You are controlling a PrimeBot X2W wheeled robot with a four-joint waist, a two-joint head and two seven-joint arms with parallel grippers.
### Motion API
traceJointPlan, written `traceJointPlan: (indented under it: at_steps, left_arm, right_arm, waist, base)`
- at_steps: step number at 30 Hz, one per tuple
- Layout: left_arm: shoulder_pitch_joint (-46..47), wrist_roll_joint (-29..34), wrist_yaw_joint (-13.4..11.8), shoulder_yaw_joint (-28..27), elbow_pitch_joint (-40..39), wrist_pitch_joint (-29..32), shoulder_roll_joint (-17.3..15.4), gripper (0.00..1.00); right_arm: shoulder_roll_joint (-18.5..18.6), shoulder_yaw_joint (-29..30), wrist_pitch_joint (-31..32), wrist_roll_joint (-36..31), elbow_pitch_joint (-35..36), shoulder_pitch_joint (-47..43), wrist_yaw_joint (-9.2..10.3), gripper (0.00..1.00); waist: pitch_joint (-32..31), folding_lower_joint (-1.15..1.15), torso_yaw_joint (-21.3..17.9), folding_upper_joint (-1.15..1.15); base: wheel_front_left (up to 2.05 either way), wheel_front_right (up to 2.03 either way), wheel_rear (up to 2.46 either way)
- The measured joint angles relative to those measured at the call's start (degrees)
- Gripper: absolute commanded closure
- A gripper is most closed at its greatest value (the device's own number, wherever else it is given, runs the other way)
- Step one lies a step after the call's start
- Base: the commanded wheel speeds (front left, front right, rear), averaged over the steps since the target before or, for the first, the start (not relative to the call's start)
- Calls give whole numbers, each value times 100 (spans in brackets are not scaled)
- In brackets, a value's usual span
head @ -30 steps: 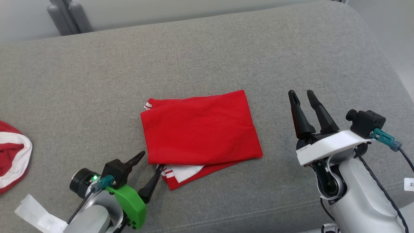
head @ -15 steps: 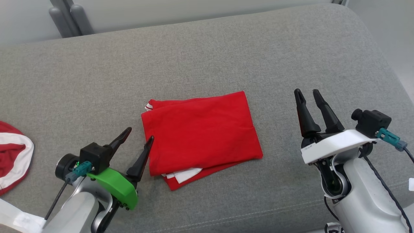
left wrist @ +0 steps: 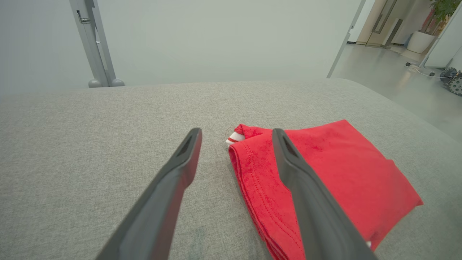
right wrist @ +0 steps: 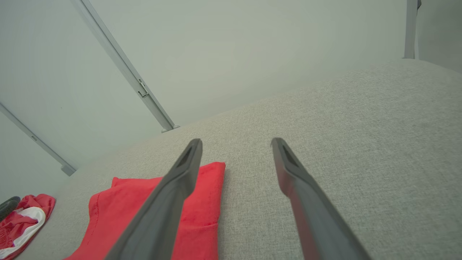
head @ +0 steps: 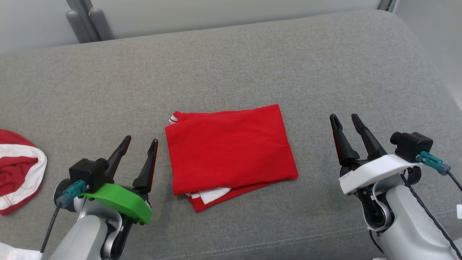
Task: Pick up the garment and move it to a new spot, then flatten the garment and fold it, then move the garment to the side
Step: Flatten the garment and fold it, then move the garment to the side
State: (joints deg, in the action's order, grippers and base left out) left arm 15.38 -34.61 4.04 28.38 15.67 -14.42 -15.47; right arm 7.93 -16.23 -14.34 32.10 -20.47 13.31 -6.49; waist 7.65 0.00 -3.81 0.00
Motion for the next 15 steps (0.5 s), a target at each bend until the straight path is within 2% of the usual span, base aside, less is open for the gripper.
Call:
traceJointPlan:
  at_steps: [9,15]
  left_arm:
    - [-253,29,-302,-567,-89,0,29,0]
    - [-317,62,-307,-710,-172,0,26,0]
  right_arm:
    - [29,15,0,-141,12,-18,60,0]
    - [-5,3,1,-123,-30,-28,59,0]
  waist:
    - [-60,0,175,0]
    - [-45,0,274,0]
  base:
    - [0,0,0]
    - [0,0,0]
